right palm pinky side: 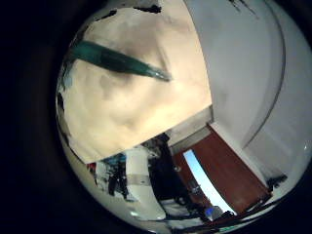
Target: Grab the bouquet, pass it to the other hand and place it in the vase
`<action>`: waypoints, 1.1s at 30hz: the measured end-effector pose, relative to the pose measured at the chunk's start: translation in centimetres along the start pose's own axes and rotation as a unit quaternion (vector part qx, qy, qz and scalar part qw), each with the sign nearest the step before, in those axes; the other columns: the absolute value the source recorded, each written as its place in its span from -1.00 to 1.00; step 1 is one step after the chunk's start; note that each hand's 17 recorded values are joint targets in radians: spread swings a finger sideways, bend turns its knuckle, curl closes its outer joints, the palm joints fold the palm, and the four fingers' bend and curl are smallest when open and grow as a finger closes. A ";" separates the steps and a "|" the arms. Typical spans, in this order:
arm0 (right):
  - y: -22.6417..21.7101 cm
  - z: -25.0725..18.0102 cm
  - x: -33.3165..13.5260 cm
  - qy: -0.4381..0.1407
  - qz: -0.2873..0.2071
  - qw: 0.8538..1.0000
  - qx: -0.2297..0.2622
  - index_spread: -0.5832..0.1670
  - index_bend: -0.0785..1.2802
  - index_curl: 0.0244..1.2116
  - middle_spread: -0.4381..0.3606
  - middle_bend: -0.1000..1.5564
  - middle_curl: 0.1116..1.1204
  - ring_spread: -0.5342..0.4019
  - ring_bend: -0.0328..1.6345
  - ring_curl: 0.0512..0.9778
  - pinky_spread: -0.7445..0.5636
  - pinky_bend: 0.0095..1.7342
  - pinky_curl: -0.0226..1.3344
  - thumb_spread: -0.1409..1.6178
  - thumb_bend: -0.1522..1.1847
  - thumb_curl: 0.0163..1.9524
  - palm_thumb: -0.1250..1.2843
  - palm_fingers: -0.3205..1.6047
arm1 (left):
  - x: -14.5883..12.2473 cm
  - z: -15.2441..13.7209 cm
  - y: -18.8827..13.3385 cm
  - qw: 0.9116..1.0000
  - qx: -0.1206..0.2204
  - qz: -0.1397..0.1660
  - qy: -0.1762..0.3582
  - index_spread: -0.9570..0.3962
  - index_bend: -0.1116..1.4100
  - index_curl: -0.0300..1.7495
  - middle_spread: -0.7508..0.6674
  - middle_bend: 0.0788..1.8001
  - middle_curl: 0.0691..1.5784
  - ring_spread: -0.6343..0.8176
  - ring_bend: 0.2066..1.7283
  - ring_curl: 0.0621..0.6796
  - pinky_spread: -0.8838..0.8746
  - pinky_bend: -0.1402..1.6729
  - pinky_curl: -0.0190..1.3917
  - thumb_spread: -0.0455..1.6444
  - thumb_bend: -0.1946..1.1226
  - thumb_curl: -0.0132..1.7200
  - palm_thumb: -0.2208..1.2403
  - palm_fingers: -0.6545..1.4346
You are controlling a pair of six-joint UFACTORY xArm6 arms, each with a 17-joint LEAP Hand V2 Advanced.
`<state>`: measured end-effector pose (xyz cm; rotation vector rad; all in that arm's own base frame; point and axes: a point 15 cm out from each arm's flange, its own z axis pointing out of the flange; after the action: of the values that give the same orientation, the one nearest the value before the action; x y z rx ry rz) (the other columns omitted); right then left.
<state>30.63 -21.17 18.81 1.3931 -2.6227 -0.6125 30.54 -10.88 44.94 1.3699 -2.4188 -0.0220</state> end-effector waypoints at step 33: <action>-1.1 4.2 1.7 0.018 0.015 1.000 -0.012 0.02 -0.54 -0.29 0.38 -0.46 -0.45 0.33 -0.13 -0.57 0.69 -0.42 -0.60 0.34 -0.81 -0.57 0.17 -0.31 | 0.5 0.3 0.1 1.000 -0.013 0.005 0.002 0.26 -0.60 -0.48 0.20 -0.86 -0.57 0.31 -0.55 -0.70 0.42 -0.19 -0.98 0.49 -0.73 -0.65 -0.35 -0.02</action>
<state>29.29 -21.81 14.37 1.3438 -2.5954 -0.6075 30.15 -11.32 44.78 1.3459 -2.4128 -0.0492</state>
